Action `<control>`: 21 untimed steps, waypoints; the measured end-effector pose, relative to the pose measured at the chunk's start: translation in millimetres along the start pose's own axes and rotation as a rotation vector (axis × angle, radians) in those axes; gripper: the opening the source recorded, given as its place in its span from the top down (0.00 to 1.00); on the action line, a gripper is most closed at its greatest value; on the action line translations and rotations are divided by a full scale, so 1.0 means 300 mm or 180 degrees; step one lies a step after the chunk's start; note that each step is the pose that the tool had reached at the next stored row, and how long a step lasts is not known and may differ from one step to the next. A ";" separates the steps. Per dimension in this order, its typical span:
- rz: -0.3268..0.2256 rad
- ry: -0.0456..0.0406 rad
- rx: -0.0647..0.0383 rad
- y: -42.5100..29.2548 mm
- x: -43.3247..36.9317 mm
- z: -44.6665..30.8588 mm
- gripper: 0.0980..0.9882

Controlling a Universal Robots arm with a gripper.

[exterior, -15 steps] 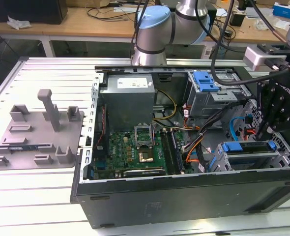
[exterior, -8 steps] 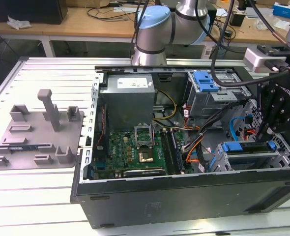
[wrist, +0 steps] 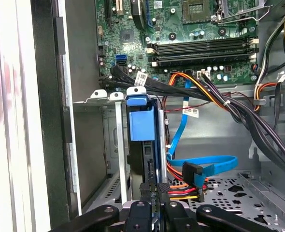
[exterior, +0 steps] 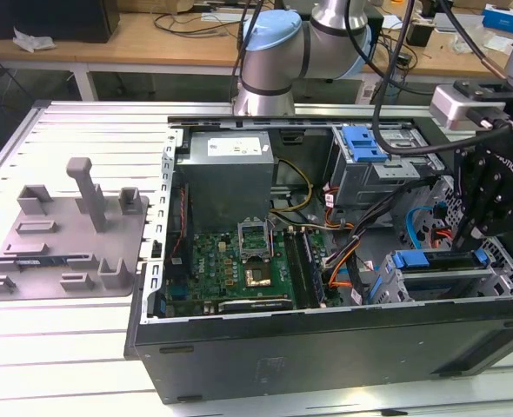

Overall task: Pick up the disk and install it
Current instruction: 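Insert the first disk wire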

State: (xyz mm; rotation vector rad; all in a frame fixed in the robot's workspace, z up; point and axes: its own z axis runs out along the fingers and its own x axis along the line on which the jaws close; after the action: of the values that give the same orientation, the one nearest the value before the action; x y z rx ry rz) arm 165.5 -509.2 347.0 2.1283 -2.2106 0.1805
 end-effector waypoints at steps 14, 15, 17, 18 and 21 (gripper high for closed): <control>0.0000 0.0000 0.0000 0.001 -0.001 0.014 0.92; 0.0000 0.0000 0.0000 0.001 -0.001 0.015 0.92; 0.0000 0.0000 0.0000 0.001 -0.001 0.017 0.92; 0.0000 0.0000 0.0000 0.000 -0.001 0.018 0.92; -0.0002 0.0001 0.0000 -0.001 -0.002 0.021 0.92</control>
State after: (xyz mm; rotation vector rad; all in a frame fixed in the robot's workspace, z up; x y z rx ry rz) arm 166.1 -509.5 340.7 2.1288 -2.2098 0.1809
